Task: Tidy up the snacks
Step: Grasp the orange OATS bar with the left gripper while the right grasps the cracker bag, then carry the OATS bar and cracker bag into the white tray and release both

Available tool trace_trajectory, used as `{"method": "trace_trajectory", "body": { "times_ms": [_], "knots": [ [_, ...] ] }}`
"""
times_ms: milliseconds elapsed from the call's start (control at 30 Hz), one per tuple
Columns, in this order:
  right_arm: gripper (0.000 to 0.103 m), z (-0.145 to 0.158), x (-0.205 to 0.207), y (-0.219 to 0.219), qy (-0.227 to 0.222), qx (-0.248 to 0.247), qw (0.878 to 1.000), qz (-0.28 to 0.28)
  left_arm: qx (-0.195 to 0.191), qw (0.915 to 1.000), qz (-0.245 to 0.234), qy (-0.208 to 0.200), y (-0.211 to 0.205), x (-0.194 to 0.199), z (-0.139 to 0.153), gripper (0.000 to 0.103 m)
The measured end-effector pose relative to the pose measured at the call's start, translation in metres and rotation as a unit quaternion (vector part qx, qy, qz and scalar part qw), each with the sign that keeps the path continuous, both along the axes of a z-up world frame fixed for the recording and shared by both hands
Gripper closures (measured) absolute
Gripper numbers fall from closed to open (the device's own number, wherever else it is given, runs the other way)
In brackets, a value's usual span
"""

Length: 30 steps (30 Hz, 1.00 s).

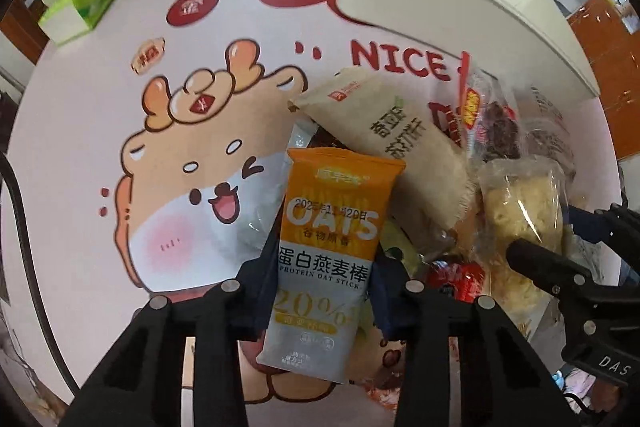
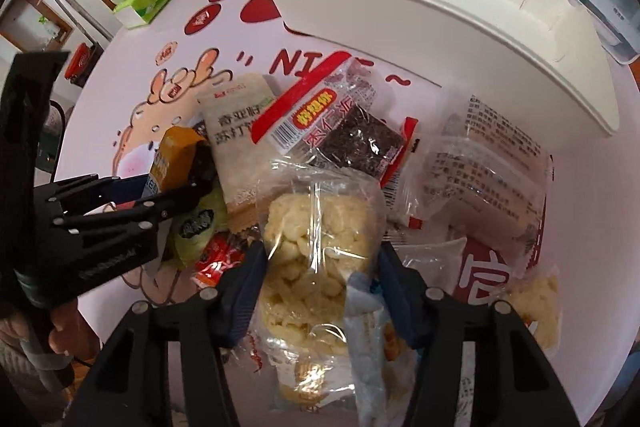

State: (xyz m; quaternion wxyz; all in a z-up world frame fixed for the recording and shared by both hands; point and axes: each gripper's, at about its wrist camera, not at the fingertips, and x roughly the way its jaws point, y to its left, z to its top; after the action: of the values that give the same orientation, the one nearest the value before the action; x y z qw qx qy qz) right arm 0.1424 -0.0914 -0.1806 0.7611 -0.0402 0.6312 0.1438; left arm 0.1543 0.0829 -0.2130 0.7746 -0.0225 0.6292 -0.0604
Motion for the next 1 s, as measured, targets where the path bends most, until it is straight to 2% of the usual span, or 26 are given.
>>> {"method": "trace_trajectory", "body": {
  "times_ms": [267,467,733,1000],
  "knots": [
    [0.048,0.031,-0.014,0.001,-0.032,0.014,0.999,-0.011,0.020,0.9981,-0.018,-0.056,-0.013,-0.016,0.053,0.065],
    [0.048,0.064,-0.028,-0.003,-0.067,0.022,0.997,-0.027,0.010,0.9943,-0.042,-0.097,-0.020,-0.030,0.097,0.065],
    [0.048,0.107,-0.041,-0.013,-0.126,0.016,0.991,-0.053,0.013,0.9844,-0.072,-0.160,-0.035,-0.037,0.149,0.065],
    [0.048,0.151,-0.032,-0.038,-0.182,-0.002,0.980,-0.086,0.024,0.9719,-0.096,-0.214,-0.054,-0.017,0.193,0.065]
  ]
}}
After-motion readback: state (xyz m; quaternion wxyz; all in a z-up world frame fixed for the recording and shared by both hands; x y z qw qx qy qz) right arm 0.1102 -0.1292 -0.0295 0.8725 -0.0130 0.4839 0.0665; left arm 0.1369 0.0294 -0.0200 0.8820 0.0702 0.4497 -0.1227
